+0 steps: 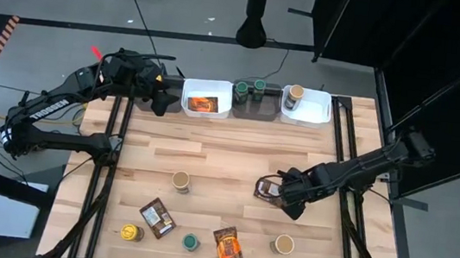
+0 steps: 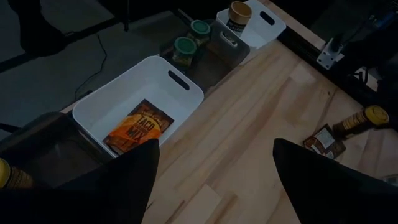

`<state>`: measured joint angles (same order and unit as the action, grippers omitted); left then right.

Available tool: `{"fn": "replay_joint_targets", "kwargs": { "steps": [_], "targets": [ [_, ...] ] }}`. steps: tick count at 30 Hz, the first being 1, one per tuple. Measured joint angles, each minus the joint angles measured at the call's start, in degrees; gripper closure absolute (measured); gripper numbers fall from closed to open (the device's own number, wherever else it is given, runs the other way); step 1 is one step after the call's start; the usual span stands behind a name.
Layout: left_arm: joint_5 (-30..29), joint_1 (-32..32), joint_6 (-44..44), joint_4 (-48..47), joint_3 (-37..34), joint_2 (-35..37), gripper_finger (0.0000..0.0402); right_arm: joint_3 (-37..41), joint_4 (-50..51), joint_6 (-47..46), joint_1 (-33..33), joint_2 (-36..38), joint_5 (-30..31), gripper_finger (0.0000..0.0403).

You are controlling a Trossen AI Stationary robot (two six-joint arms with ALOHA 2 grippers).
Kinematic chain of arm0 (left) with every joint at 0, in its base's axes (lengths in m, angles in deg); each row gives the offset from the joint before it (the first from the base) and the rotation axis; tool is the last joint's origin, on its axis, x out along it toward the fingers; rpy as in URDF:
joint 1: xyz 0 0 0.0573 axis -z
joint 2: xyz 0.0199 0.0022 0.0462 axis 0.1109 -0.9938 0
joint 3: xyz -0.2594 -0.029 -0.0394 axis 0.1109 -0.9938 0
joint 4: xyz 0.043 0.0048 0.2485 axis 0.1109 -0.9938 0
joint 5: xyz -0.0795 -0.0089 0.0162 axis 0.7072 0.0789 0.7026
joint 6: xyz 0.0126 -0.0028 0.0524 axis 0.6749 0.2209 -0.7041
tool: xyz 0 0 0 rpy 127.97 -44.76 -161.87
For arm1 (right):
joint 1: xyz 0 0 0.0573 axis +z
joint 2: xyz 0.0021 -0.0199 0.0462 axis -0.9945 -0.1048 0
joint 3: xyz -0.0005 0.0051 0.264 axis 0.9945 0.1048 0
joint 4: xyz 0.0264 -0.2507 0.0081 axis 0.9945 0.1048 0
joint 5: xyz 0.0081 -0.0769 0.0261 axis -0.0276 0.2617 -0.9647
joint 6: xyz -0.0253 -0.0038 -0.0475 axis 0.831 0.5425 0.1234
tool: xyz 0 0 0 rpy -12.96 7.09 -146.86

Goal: Sort spices by type
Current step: Put the right yellow seasoning bottle into the left black bin

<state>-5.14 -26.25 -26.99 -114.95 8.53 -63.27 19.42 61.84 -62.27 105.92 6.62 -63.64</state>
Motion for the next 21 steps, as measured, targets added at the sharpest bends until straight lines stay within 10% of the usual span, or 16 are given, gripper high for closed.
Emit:
{"fn": "replay_joint_targets", "kwargs": {
  "steps": [21],
  "targets": [
    [0.0, 0.0, 0.0, 0.0, 0.0, 0.0, 0.0080, -5.0, 1.8, 1.4, -3.6, -0.2, -1.1, 0.0162]
  ]
}}
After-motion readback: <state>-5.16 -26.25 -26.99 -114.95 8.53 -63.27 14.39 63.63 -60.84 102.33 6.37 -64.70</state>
